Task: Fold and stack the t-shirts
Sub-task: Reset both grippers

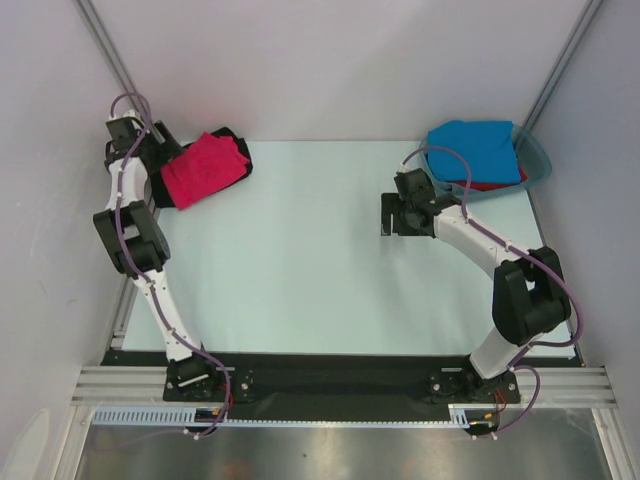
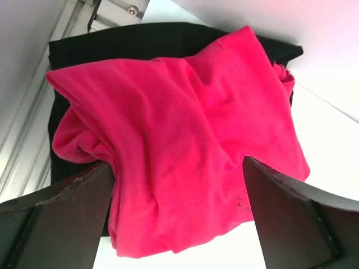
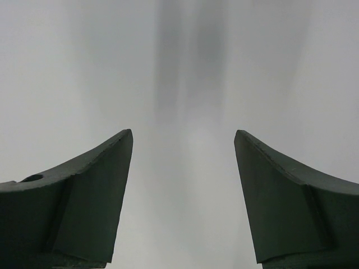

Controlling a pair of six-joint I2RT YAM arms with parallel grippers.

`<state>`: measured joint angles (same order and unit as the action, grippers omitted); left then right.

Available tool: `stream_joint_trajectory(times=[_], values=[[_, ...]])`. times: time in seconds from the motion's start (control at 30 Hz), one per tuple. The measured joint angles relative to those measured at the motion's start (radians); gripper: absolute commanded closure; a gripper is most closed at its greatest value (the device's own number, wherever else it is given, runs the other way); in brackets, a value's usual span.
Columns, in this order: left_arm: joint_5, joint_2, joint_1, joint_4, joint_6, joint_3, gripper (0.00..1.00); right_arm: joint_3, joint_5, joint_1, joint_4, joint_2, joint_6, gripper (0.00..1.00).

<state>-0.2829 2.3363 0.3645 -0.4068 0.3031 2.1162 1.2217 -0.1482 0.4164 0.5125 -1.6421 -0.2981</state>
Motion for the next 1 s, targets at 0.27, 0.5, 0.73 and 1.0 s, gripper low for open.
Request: stream_joint_trajectory(times=[0.27, 0.5, 0.73, 1.0], values=[[0.008, -0.084, -0.003, 0.06, 0.011, -0.163, 0.0, 0.0, 0.01, 0.0, -0.001, 0.0, -0.007, 0.22], [-0.024, -0.337, -0.043, 0.173, 0.053, -0.423, 0.0, 0.0, 0.014, 0.01, -0.001, 0.0, -0.012, 0.22], [-0.062, -0.599, -0.203, 0.259, 0.059, -0.554, 0.0, -0.004, 0.014, 0.02, -0.003, 0.022, -0.015, 0.22], [-0.09, -0.79, -0.465, 0.314, 0.061, -0.73, 0.0, -0.047, -0.009, 0.043, -0.008, 0.084, -0.035, 0.22]])
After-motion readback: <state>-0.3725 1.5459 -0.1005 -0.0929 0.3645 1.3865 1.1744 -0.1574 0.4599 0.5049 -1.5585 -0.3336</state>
